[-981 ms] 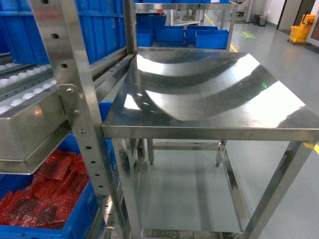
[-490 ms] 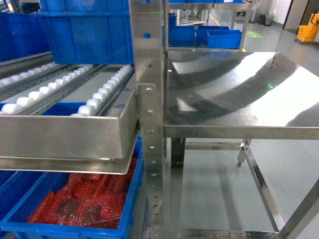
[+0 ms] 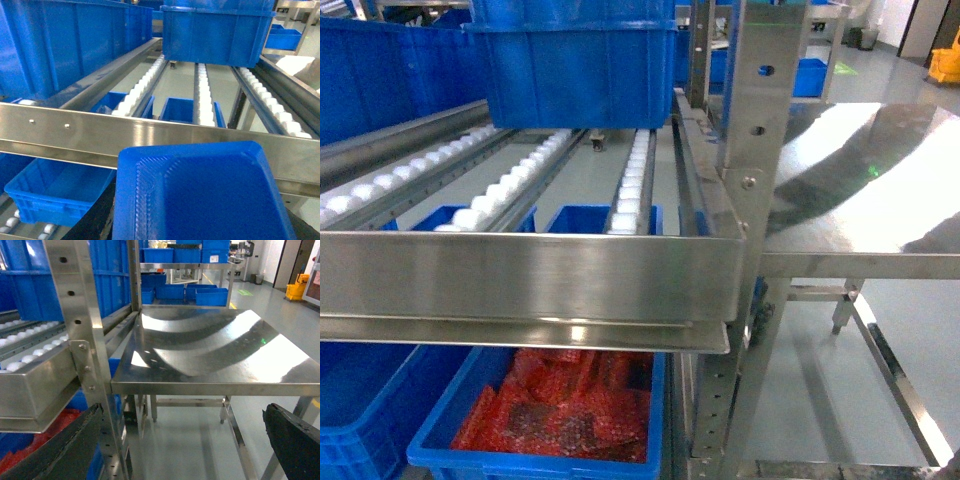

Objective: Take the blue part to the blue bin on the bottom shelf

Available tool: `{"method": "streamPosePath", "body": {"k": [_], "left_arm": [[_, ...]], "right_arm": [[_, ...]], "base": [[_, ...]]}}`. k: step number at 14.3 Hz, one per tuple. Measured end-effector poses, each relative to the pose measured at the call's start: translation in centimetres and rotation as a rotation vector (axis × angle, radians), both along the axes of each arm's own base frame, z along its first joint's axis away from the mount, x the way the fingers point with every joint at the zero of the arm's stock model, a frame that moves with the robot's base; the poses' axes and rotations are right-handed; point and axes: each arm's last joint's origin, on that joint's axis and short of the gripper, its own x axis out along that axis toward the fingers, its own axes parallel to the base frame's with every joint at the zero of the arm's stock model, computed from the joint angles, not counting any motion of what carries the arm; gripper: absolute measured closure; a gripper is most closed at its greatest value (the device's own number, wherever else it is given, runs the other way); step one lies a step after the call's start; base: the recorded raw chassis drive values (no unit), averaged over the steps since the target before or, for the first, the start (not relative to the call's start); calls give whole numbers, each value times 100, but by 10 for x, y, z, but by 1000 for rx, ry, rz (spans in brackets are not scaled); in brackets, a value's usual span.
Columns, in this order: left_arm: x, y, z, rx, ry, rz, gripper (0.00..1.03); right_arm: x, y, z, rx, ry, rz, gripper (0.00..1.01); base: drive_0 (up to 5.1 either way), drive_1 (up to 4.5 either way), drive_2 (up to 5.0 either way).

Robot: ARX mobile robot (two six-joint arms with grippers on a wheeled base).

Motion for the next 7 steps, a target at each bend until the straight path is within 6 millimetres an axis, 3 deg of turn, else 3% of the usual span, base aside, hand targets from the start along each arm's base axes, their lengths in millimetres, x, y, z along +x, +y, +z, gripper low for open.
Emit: {"method": "streamPosePath", "body": {"k": [7], "left_arm": [[0, 0, 0, -2, -3, 0, 59]], "right_arm": [[0, 0, 0, 0, 2, 0, 3]], "base": [[-496, 240, 240]]}}
